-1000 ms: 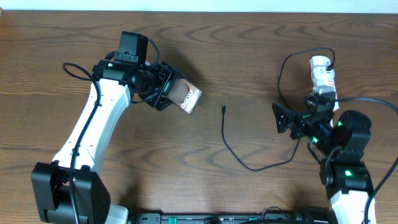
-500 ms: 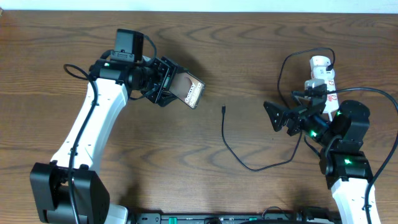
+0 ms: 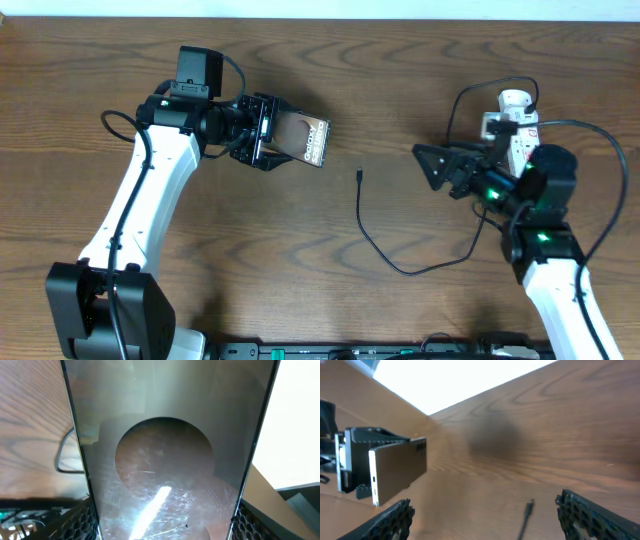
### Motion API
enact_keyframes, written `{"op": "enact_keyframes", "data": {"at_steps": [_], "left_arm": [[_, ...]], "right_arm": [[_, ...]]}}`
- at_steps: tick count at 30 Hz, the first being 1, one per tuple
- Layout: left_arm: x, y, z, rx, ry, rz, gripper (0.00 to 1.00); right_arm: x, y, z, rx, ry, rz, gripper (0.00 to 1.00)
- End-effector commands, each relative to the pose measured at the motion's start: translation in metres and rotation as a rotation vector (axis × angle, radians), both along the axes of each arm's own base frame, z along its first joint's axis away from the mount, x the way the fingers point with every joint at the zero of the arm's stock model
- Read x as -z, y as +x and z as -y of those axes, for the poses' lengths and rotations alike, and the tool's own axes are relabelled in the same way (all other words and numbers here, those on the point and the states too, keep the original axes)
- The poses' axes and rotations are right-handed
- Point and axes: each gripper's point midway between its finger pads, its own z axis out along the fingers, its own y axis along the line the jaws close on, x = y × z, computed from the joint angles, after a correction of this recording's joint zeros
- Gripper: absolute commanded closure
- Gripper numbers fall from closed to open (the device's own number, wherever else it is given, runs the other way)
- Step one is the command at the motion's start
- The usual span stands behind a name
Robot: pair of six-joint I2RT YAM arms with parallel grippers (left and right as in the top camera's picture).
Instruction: Plug charger to phone and switch on socket
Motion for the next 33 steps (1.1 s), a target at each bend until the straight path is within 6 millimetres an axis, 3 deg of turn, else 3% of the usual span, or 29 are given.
{"op": "enact_keyframes", "data": {"at_steps": [1,5,7,12,21,26,33], "left_arm": [[-0.019,-0.005,0.006,-0.006,-0.072,-0.009,0.93],[-0.015,-0.003,0.006,-0.007,-0.071,-0.018,0.93],[-0.011,-0.001,0.007,-0.008,-0.070,-0.029,0.93],[0.005,0.003,0.007,-0.008,-0.063,-0.067,0.93],[0.028,0.016,0.009,-0.007,-0.060,-0.092,0.93],[0.029,0.015,0.010,-0.003,-0.059,-0.092,0.93],[0.032,0.015,0.008,-0.004,-0.040,-0.090,0.93]], "right_arm": [[-0.002,0.006,-0.014,0.010,0.073,-0.075,0.09],[-0.003,0.014,-0.030,-0.008,0.068,-0.101,0.08],[-0.004,0.019,-0.040,-0.030,0.060,-0.131,0.01],[-0.002,0.031,-0.058,-0.081,-0.008,-0.202,0.01],[-0.003,0.035,-0.064,-0.137,-0.068,-0.174,0.01],[0.003,0.033,-0.076,-0.156,-0.078,-0.179,0.16],[0.005,0.027,-0.108,-0.232,-0.050,-0.169,0.21]]}}
